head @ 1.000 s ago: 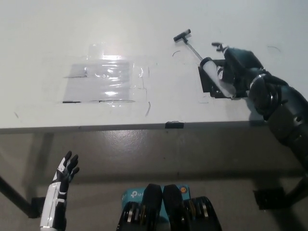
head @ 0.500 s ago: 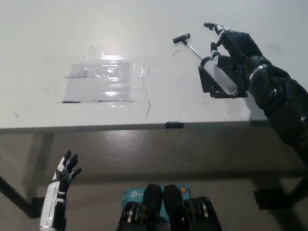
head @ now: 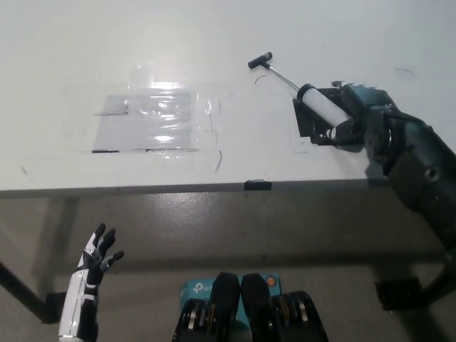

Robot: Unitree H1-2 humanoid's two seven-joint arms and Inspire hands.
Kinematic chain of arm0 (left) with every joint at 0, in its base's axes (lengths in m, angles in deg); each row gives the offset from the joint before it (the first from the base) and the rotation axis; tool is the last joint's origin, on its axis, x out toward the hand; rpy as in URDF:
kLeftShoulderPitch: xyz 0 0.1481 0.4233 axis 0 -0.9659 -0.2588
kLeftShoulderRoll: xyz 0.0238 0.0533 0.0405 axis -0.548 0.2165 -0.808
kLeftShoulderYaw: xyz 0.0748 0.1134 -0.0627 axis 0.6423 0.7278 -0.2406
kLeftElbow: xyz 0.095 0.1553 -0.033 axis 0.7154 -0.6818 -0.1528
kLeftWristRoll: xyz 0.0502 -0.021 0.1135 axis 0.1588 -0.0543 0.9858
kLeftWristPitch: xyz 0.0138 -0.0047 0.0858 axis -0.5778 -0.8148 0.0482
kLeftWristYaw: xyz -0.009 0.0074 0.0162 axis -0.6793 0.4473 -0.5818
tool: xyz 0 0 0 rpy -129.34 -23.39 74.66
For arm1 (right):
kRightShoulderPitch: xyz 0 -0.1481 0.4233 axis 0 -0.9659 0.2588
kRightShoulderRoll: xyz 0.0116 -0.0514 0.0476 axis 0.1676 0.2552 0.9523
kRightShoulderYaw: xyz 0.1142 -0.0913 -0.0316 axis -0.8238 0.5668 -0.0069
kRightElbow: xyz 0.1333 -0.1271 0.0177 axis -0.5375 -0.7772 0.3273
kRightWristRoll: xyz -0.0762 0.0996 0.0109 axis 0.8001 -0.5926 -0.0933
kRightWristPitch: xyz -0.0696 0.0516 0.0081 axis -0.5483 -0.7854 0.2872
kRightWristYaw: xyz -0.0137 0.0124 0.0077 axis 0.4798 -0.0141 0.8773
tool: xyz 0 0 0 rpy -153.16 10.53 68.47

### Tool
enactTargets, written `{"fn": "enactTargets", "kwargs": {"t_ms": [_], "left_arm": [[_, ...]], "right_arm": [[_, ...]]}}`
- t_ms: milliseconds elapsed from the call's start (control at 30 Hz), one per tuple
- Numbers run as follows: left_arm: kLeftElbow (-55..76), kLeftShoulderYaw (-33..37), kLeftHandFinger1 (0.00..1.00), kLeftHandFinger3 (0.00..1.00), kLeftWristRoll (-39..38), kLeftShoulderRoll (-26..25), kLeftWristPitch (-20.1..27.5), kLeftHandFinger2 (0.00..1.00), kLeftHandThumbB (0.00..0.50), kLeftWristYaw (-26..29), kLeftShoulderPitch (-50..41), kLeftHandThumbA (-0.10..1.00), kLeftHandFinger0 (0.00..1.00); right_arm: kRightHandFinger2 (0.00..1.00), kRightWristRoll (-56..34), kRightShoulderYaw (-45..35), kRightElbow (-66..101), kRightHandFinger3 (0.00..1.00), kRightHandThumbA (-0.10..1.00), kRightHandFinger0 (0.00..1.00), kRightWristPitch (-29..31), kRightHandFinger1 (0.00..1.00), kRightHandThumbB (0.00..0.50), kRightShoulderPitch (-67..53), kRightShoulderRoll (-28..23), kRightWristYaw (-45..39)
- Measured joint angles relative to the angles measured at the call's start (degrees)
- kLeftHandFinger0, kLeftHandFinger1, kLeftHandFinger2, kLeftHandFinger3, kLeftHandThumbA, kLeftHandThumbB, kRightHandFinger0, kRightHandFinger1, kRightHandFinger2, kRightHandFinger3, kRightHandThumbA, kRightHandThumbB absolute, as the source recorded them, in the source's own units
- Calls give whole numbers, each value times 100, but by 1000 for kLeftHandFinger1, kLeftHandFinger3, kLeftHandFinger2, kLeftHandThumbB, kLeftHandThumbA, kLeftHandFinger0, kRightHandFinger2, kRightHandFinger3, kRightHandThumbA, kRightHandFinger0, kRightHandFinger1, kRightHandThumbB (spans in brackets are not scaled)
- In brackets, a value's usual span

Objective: The robot uses right hand to pick up a small white air pumper and uses its left hand to compress it, and then puts it on the desk

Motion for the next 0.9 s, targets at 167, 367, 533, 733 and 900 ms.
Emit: {"fn": "enactTargets", "kwargs": {"t_ms": [167, 367, 533, 733, 900], "left_arm": [[15, 8, 941, 1000, -4, 2, 2, 1000, 24, -23, -134, 980, 842], [22, 1, 903, 1000, 4, 1, 2, 989, 1, -42, -186, 975, 797], [25, 2, 884, 1000, 2, -1, 2, 962, 5, -44, -189, 970, 775], [25, 4, 798, 1000, 7, -10, 8, 894, 0, -47, -187, 994, 726], [24, 2, 749, 1000, 6, -18, 12, 849, 0, -50, -180, 1000, 702]], "right_arm": [[1000, 4, 1, -324, 1000, 778, 1000, -49, 1000, 432, 112, 95, 0], [1000, 18, 41, -498, 1000, 793, 1000, -109, 1000, 430, 222, 240, 0], [1000, 21, 67, -503, 1000, 790, 1000, -111, 1000, 442, 289, 324, -1], [1000, 45, 145, -520, 1000, 619, 1000, -113, 1000, 379, 302, 377, 1], [366, 216, 499, -673, 557, -100, 60, -80, 175, 311, 267, 423, 324]]}}
